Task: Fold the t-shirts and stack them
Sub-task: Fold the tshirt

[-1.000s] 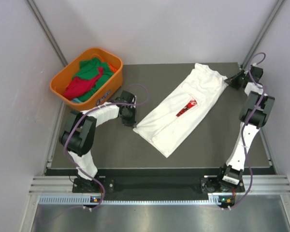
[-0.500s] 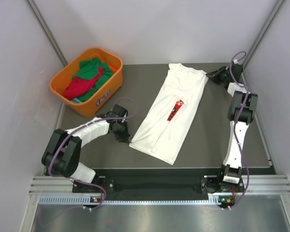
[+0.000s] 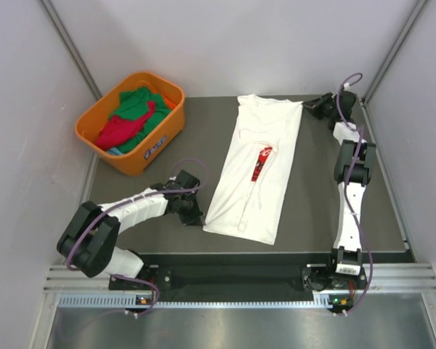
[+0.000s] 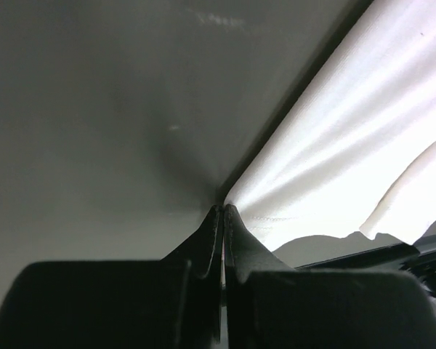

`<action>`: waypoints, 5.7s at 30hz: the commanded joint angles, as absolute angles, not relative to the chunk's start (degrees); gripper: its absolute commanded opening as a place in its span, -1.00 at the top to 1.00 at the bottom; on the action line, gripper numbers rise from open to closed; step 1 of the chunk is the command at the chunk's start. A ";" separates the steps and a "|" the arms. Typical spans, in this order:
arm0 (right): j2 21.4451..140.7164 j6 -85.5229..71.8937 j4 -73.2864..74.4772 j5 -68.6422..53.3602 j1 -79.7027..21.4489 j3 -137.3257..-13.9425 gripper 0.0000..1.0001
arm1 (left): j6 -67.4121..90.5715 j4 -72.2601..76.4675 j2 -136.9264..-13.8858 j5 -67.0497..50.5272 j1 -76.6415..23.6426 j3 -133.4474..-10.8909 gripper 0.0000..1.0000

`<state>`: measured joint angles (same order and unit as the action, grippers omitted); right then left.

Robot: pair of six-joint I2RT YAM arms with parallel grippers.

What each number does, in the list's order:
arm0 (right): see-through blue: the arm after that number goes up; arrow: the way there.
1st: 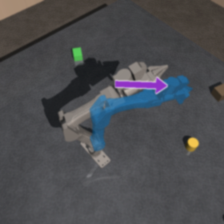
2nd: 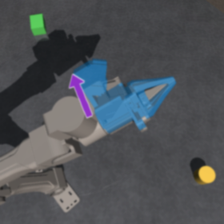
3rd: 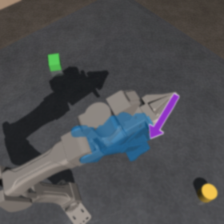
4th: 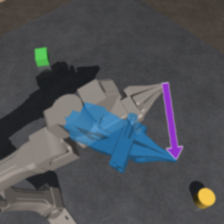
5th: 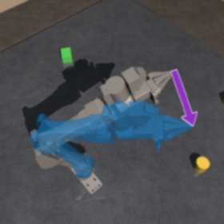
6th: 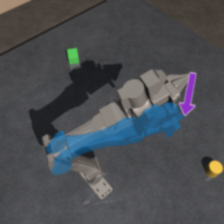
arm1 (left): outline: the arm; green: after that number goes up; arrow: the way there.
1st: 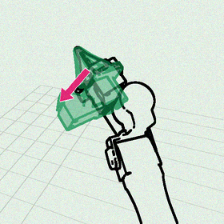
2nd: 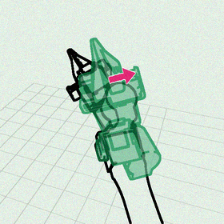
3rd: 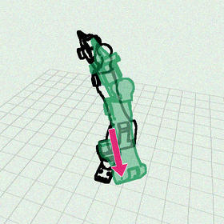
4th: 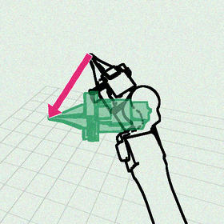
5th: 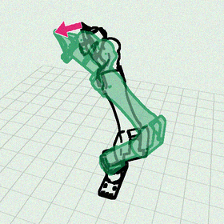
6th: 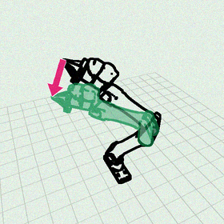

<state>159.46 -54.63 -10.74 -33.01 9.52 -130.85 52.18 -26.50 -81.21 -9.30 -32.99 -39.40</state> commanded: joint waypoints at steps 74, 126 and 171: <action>61.79 -53.44 47.99 9.05 -32.26 -29.97 0.77 | 52.30 -21.18 -72.16 -13.10 -47.55 -35.68 0.29; 85.17 -57.92 46.94 10.90 -57.48 -53.71 0.53 | 41.13 -16.96 -74.80 -22.50 -26.54 -36.74 0.17; 79.38 -48.52 50.38 8.00 -52.07 -51.96 0.24 | 43.85 -15.74 -72.33 -17.41 -40.07 -33.84 -0.12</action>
